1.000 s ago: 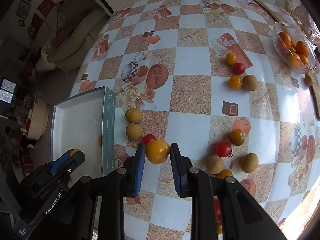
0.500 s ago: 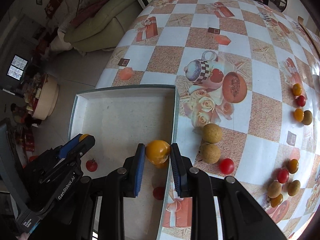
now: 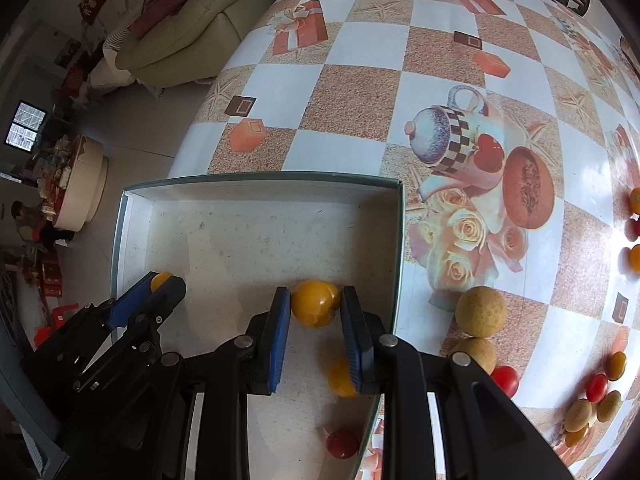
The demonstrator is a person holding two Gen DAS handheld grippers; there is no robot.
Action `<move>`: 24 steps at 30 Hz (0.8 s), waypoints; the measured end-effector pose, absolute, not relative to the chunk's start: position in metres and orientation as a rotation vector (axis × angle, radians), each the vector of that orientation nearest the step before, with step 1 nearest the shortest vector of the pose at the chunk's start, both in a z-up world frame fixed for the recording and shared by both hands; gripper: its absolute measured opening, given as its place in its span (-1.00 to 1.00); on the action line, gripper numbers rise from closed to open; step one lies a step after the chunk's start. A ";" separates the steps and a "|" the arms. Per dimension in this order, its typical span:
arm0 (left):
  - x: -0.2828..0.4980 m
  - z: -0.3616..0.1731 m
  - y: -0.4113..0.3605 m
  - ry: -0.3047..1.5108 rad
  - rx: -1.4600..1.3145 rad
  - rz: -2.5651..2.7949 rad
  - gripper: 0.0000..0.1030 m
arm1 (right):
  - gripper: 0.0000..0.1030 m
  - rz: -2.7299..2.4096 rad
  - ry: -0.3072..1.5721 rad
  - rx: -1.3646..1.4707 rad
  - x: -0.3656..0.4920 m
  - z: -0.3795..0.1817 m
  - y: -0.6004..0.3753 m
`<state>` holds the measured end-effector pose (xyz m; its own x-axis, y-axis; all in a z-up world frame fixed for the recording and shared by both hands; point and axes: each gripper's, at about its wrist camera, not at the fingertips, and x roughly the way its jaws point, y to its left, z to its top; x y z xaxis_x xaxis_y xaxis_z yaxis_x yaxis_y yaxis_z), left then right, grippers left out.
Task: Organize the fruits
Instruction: 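Carry both yellow tomatoes into the white tray and open both tools, then move both tools back toward the remaining tomatoes on the table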
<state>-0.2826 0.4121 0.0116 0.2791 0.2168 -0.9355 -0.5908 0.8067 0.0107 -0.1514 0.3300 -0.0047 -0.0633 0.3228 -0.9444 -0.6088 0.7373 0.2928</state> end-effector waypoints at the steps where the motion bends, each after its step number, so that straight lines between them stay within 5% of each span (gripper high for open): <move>1: -0.283 0.012 0.412 1.171 -0.371 0.558 -0.57 | -0.45 0.775 1.441 -0.260 -0.152 -0.005 0.332; 7: -0.283 0.013 0.411 1.178 -0.350 0.550 -0.56 | -0.42 0.776 1.445 -0.252 -0.151 -0.007 0.337; 11: -0.282 0.013 0.409 1.186 -0.339 0.535 -0.52 | -0.21 0.796 1.420 -0.206 -0.147 0.004 0.328; 13: -0.283 0.015 0.407 1.177 -0.332 0.539 0.41 | 0.01 0.814 1.406 -0.177 -0.148 0.010 0.324; 14: -0.284 0.019 0.405 1.156 -0.318 0.551 0.53 | 0.25 0.812 1.396 -0.173 -0.148 0.014 0.322; 19: -0.281 0.022 0.394 1.164 -0.278 0.525 0.53 | 0.28 0.819 1.383 -0.107 -0.148 0.027 0.304; 21: -0.280 0.024 0.390 1.166 -0.275 0.518 0.53 | 0.56 0.800 1.373 -0.100 -0.146 0.032 0.296; 24: -0.278 0.031 0.381 1.167 -0.266 0.508 0.53 | 0.57 0.766 1.353 -0.073 -0.139 0.041 0.277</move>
